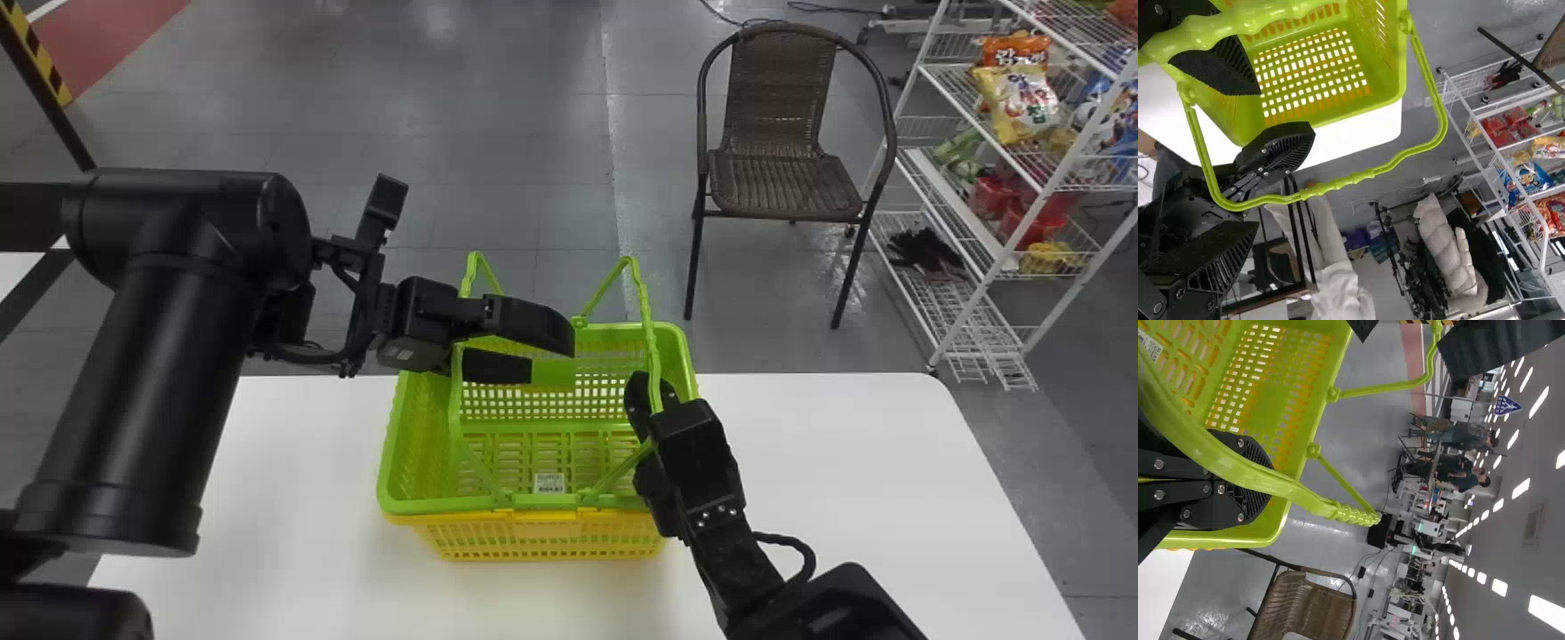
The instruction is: Grasp handle with right gripper to insert into left gripper then lift and swing left to center
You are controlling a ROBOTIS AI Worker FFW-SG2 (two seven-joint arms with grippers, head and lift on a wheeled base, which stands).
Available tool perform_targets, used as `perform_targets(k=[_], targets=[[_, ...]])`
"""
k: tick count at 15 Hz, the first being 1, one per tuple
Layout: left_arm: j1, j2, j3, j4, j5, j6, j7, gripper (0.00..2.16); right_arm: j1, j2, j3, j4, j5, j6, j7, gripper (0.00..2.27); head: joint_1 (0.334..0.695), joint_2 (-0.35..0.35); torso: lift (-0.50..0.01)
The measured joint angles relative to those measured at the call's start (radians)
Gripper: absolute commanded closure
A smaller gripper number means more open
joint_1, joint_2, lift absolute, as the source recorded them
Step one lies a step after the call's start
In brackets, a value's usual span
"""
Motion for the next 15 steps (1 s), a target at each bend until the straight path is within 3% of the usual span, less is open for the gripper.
perform_targets(k=[15], targets=[[-0.011, -0.039, -0.001, -0.008, -0.001, 0.010, 0.011, 0.11, -0.050, 0.017, 0.076, 0.012, 0.020, 0.053, -0.020, 1.95, 0.695, 0.032, 0.000]])
